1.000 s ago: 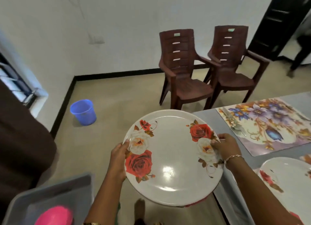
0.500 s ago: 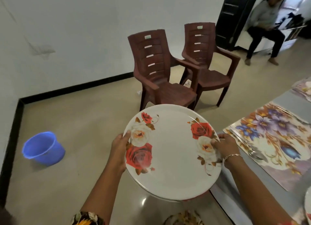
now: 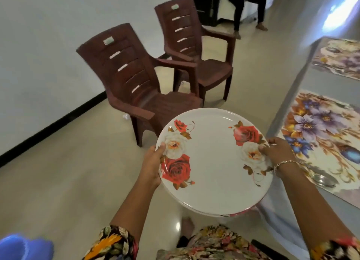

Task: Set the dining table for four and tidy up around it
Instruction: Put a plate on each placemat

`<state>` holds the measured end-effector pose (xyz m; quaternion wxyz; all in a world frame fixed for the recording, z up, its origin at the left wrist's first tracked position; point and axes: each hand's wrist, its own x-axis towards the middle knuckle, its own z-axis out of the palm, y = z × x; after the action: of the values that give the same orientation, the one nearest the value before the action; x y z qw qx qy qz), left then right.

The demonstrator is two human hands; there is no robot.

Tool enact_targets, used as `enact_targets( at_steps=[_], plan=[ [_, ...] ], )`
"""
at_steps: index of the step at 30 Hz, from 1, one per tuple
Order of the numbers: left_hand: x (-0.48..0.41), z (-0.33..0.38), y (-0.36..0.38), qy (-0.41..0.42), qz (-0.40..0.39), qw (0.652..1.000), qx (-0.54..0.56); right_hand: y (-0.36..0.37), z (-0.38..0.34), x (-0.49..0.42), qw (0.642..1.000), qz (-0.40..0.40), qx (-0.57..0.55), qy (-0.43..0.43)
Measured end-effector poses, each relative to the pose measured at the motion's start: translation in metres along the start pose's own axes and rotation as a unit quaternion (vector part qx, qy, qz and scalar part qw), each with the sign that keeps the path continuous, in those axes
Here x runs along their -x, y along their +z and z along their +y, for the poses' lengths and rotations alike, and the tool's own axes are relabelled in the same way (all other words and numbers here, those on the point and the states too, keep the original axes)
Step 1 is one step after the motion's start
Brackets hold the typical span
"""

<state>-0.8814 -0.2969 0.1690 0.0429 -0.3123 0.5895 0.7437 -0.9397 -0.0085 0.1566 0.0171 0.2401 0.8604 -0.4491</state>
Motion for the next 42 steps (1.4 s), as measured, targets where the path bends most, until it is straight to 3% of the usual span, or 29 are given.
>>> enact_targets(
  at_steps=[8, 15, 22, 28, 42],
  plan=[
    [-0.105, 0.056, 0.052, -0.036, -0.086, 0.990, -0.107, 0.002, -0.015, -0.034, 0.993, 0.080, -0.022, 0.087],
    [-0.168, 0.078, 0.129, -0.054, -0.206, 0.960, -0.182, -0.007, -0.010, -0.051, 0.964, 0.184, -0.066, 0.181],
    [-0.239, 0.108, 0.208, -0.058, -0.338, 0.906, -0.248, 0.007, -0.025, -0.069, 0.903, 0.308, -0.097, 0.284],
    [-0.270, 0.122, 0.265, -0.051, -0.391, 0.876, -0.280, 0.015, -0.039, -0.076, 0.852, 0.372, -0.122, 0.347],
    [-0.258, 0.080, 0.447, 0.015, -0.532, 0.765, -0.362, -0.036, 0.017, -0.098, 0.739, 0.503, -0.202, 0.401]
  ],
)
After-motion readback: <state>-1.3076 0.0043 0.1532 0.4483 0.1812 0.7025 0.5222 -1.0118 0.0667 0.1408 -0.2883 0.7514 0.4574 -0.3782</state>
